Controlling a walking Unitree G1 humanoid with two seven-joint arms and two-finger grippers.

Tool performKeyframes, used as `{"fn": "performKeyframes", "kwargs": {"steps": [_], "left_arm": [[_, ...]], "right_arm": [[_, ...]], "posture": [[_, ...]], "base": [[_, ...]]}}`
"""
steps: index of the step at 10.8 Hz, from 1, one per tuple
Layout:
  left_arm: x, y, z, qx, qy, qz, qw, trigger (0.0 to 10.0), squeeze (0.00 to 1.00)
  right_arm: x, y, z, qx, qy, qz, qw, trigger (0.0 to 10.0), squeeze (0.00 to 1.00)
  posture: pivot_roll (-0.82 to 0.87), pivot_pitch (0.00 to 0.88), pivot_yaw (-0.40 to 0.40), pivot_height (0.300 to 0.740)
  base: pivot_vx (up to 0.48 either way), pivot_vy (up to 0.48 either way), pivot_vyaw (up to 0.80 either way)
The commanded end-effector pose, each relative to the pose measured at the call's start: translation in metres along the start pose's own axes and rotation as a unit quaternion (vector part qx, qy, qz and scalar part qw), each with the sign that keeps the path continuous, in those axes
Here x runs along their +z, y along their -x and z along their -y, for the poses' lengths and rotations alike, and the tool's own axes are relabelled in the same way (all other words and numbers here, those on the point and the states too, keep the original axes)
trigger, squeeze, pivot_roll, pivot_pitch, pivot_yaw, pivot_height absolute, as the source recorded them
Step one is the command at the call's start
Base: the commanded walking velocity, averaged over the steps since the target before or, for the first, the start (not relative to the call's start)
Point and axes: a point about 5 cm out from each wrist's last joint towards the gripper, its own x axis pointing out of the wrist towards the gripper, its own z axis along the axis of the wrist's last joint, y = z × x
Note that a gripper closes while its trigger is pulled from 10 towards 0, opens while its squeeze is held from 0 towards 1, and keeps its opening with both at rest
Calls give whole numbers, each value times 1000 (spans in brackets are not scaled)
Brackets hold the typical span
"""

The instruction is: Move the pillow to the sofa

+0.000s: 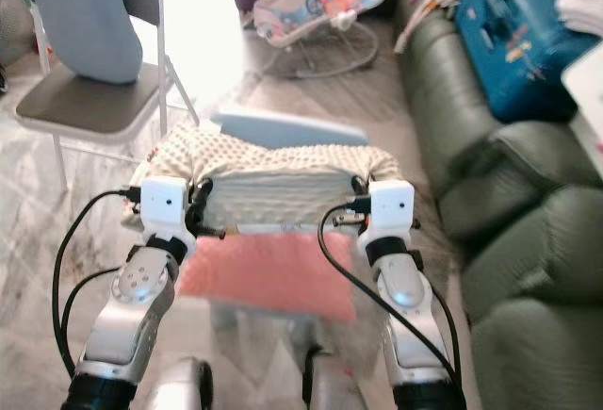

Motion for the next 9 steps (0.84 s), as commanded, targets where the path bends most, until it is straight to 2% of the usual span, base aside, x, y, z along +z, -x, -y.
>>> {"fn": "performKeyframes", "kwargs": {"steps": [1, 8, 9], "left_arm": [[-4, 3, -12, 25, -4, -10, 1000, 10000, 0], [-5, 2, -9, 17, 6, -20, 1000, 10000, 0], [-6, 2, -8, 14, 10, -22, 1000, 10000, 0]], "right_arm": [[1, 4, 22, -51, 7, -1, 999, 10000, 0], [3, -1, 24, -50, 16, 0, 999, 10000, 0], [4, -2, 28, -55, 19, 0, 998, 10000, 0]], "posture": [[-40, 108, -33, 740], [-48, 109, -29, 740], [-49, 110, -28, 740]], "base": [[-289, 0, 0], [-289, 0, 0], [-285, 0, 0]]}}
